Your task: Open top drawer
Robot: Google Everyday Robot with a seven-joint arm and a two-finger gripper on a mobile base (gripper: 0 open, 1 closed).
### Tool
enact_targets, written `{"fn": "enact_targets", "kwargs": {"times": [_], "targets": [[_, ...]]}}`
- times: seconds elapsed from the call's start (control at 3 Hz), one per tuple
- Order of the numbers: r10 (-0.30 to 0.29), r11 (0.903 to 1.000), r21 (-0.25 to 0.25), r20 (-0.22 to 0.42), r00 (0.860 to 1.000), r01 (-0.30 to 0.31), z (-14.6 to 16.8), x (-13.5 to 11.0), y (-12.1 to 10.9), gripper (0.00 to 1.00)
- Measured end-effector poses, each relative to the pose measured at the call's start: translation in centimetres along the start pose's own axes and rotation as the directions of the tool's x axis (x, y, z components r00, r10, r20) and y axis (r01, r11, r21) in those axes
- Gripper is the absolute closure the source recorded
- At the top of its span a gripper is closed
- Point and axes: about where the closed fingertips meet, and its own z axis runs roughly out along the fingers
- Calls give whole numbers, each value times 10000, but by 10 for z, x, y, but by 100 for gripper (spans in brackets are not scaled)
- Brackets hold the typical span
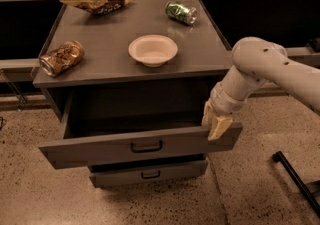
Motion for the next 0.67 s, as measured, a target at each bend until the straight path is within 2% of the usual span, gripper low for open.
{"fn": "enact_targets", "kwargs": {"times": [0.33,0.67], "targets": [[0,10000,-1,0,10000,0,0,0,0,18],[23,10000,-48,15,10000,-23,2,1,1,0]]}}
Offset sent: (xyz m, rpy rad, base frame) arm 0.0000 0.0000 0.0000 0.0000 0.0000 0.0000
